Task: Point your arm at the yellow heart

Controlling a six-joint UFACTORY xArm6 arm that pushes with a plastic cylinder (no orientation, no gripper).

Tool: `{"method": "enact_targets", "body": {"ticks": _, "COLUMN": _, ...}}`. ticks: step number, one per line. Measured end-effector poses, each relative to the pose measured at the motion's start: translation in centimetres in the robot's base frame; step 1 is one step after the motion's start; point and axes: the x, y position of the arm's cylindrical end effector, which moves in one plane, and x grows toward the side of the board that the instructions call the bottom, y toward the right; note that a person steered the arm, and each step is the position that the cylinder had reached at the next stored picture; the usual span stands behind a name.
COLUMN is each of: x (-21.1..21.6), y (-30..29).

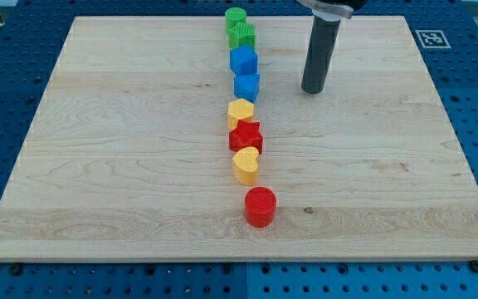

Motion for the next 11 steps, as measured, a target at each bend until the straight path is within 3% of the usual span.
{"method": "enact_targets", "body": {"ticks": 1, "x": 0.0, "y": 0.0}}
{"method": "enact_targets", "body": {"ticks": 4, "x": 13.1, "y": -0.7}}
{"method": "enact_targets", "body": {"ticks": 5, "x": 15.2, "y": -1.1}}
{"method": "enact_targets", "body": {"ticks": 8, "x": 15.4, "y": -1.1}}
{"method": "enact_targets", "body": {"ticks": 11, "x": 15.4, "y": -6.3}}
